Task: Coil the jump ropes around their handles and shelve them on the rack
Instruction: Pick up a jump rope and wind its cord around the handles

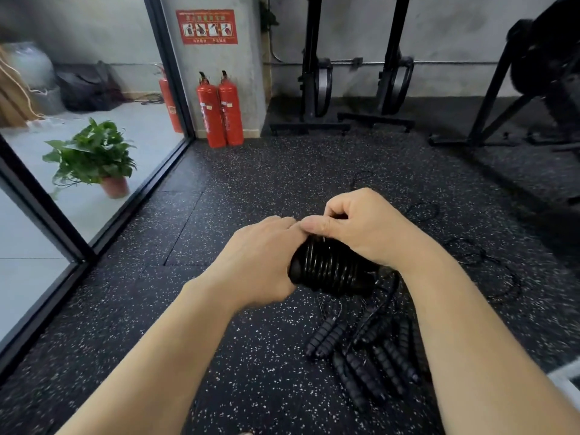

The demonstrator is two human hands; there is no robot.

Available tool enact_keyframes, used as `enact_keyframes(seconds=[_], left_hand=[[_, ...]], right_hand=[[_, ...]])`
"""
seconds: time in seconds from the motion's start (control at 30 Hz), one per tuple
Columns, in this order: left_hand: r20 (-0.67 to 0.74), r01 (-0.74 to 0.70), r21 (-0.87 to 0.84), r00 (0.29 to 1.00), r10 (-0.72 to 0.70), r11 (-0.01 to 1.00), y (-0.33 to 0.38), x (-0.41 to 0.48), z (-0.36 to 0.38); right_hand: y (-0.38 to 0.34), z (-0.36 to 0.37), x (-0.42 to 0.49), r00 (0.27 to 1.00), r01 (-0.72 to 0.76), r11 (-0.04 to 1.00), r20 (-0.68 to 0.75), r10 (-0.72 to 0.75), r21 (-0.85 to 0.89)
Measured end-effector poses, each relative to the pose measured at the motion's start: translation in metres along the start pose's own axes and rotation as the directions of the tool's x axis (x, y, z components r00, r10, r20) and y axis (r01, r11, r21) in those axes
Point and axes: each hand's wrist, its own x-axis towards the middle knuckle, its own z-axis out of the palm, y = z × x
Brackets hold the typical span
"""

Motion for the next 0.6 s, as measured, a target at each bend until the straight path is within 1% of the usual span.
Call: enact_keyframes(seconds=[0.1,0.17,0.2,0.27,0.33,0.37,0.4,0.43,0.5,0.53,0.57,0.6], left_hand=[[0.05,-0.052,-0.092,0.997,0.057,0.994,0.007,-0.002,-0.004],[0.075,-0.07,-0.172,0.994,0.084,0.983,0.014,-0.002,-0.005],[0.079,-0.078,-0.209,0.992,0.097,0.975,0.017,-0.002,-0.005],[0.078,-0.071,-0.267,0.992,0.095,0.961,0.023,-0.001,-0.005],[0.076,-0.036,-0.332,0.995,0.065,0.943,0.027,0.0,-0.008],[0.076,-0.012,-0.369,0.996,0.043,0.929,0.029,0.0,-0.01],[0.073,0.009,-0.404,0.997,0.023,0.915,0.029,0.001,-0.011],[0.065,0.024,-0.433,0.998,0.004,0.901,0.03,0.001,-0.012],[0.051,0.063,-0.475,0.998,-0.043,0.878,0.029,0.002,-0.012],[0.047,0.088,-0.493,0.996,-0.075,0.866,0.028,0.002,-0.012],[0.041,0.117,-0.51,0.993,-0.112,0.852,0.028,0.002,-0.011],[0.032,0.148,-0.532,0.987,-0.155,0.834,0.027,0.002,-0.01]], right_hand=[[0.009,-0.007,-0.002,0.996,-0.043,0.979,0.09,0.026,0.197],[0.019,-0.009,-0.004,0.981,-0.112,0.95,0.185,0.059,0.292],[0.022,-0.011,-0.006,0.963,-0.179,0.919,0.253,0.091,0.352],[0.027,-0.012,-0.01,0.921,-0.276,0.823,0.382,0.078,0.497],[0.033,-0.008,-0.01,0.9,-0.354,0.716,0.427,0.086,0.602],[0.044,-0.003,-0.006,0.901,-0.372,0.67,0.423,0.095,0.642],[0.046,0.0,-0.007,0.891,-0.408,0.639,0.436,0.125,0.652],[0.052,0.005,-0.005,0.891,-0.432,0.587,0.423,0.164,0.685],[0.057,0.015,0.0,0.915,-0.403,0.514,0.333,0.226,0.757],[0.055,0.015,-0.002,0.921,-0.388,0.495,0.306,0.242,0.777],[0.054,0.017,-0.004,0.928,-0.356,0.463,0.248,0.278,0.812],[0.047,0.017,-0.006,0.938,-0.31,0.433,0.2,0.282,0.846]])
